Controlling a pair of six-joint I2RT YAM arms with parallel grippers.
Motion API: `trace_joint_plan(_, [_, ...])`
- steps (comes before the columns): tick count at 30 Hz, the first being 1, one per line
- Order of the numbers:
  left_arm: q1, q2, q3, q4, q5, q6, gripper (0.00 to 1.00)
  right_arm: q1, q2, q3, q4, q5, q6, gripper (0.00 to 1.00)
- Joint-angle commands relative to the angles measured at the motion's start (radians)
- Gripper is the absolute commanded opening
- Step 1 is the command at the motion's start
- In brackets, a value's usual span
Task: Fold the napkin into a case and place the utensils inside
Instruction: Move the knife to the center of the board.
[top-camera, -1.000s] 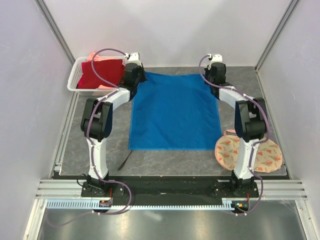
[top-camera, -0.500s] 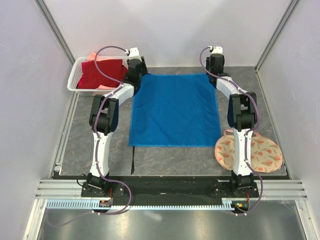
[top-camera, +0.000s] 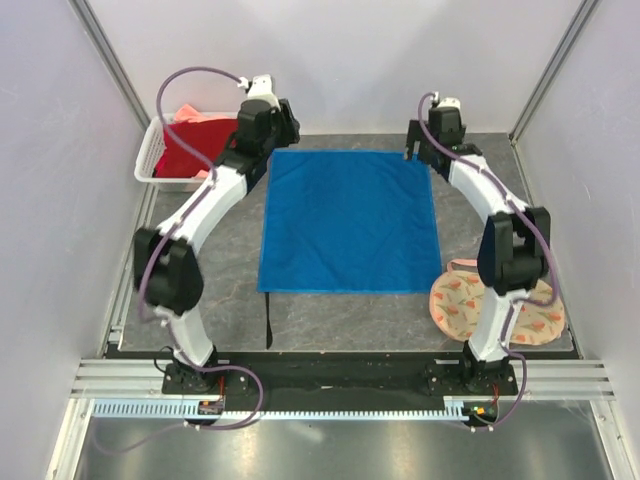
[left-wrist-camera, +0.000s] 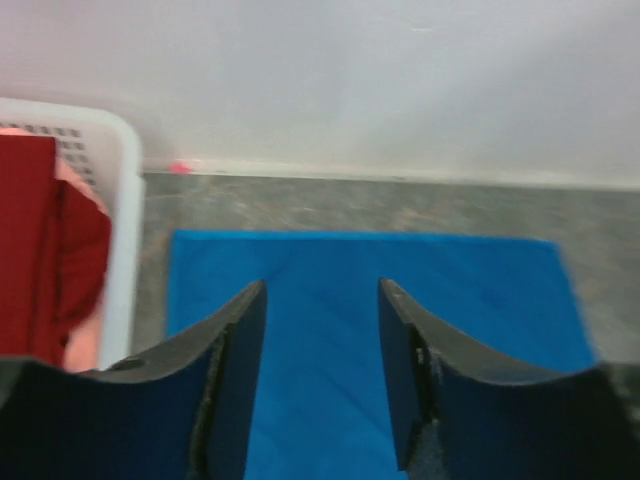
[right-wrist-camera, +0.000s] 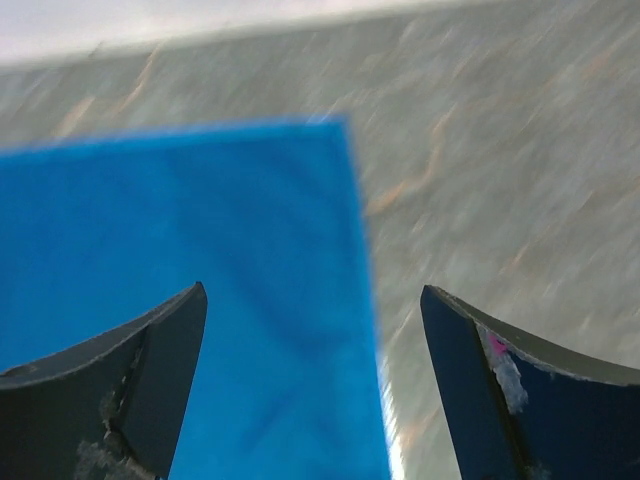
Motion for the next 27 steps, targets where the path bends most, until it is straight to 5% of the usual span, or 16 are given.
trace_joint_plan(1, [-0.056, -0.290, -0.190, -0.213, 0.078, -0.203, 0.49, 0.136, -0.173, -0.228, -0.018, -0.139, 0.178, 0.96])
trace_joint_plan(6, [-0.083, -0.528, -0.558, -0.277, 0.285, -0.340, 0.27, 0.278, -0.284, -0.416, 0.081, -0.359, 0.269, 0.90])
trace_joint_plan(11, [-0.175, -0.790, -0.943, -0.311, 0.300, -0.423, 0.15, 0.326, -0.324, -0.537, 0.170, -0.456, 0.338, 0.81])
trace_joint_plan(17, [-0.211, -0.887, -1.075, -0.461, 0.226, -0.498, 0.02, 0.328, -0.332, -0.554, 0.187, -0.462, 0.346, 0.79])
trace_joint_plan(27, [-0.215, -0.768, -1.089, -0.515, 0.106, -0.584, 0.02, 0.328, -0.356, -0.574, 0.199, -0.445, 0.321, 0.78])
